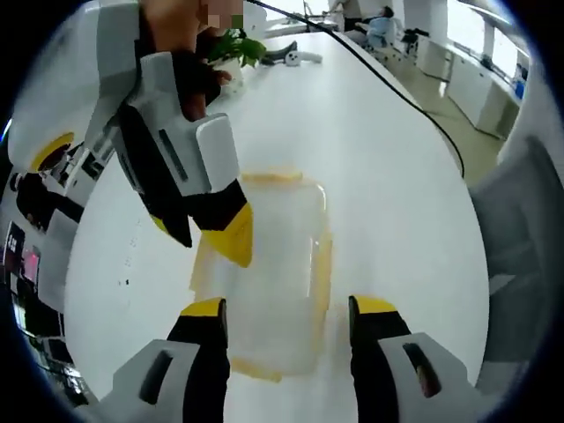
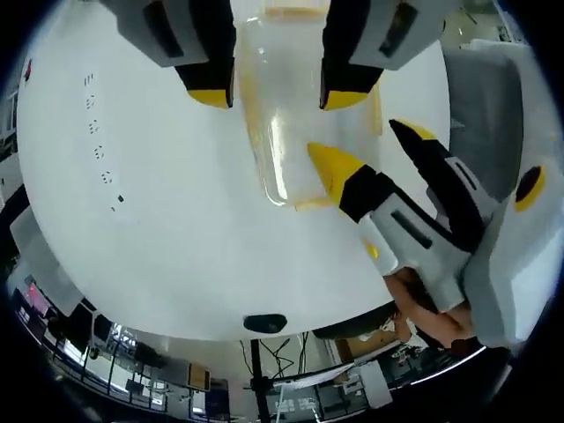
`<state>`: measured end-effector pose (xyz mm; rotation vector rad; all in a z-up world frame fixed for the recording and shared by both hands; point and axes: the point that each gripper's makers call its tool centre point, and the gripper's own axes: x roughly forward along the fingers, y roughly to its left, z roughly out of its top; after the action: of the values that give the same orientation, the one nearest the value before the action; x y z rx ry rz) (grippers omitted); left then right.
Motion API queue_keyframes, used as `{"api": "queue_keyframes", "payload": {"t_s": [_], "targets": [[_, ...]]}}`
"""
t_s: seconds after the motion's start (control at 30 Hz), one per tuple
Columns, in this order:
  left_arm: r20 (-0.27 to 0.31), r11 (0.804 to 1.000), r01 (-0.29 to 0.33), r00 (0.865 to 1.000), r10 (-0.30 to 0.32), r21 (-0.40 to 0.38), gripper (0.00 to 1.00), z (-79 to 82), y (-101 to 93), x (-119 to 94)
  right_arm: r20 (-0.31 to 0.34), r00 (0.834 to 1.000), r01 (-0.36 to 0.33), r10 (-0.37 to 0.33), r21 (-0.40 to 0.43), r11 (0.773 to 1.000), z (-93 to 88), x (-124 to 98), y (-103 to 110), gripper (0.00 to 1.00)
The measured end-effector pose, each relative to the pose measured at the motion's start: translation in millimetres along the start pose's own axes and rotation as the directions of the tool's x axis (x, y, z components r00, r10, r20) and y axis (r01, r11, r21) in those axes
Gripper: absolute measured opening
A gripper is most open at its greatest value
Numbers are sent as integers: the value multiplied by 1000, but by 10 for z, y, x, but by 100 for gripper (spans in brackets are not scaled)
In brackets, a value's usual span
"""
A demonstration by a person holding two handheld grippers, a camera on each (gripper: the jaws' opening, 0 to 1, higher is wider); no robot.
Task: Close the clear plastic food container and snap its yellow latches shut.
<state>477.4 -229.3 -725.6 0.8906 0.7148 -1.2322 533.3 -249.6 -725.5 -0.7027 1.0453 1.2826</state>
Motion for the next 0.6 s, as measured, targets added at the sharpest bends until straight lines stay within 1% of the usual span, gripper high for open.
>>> {"api": "queue_keyframes", "payload": {"t_s": [0.1, 0.23, 0.43, 0.6], "targets": [[-2, 1000, 4, 1000, -4, 6, 53, -33, 19, -29, -12, 1000, -1, 1, -2, 1000, -65, -11, 33, 40], [-2, 1000, 6, 1000, -6, 15, 57, -65, 76, -46, -14, 1000, 8, -9, -9, 1000, -135, -61, 71, 45], [-9, 1000, 12, 1000, -12, 15, 58, -109, 153, -58, 2, 1000, 19, -19, 4, 1000, -168, -79, 120, 50], [-17, 999, 19, 1000, -18, 28, 63, -147, 183, -54, 1, 999, 34, -34, -12, 999, -201, -120, 154, 53]]}}
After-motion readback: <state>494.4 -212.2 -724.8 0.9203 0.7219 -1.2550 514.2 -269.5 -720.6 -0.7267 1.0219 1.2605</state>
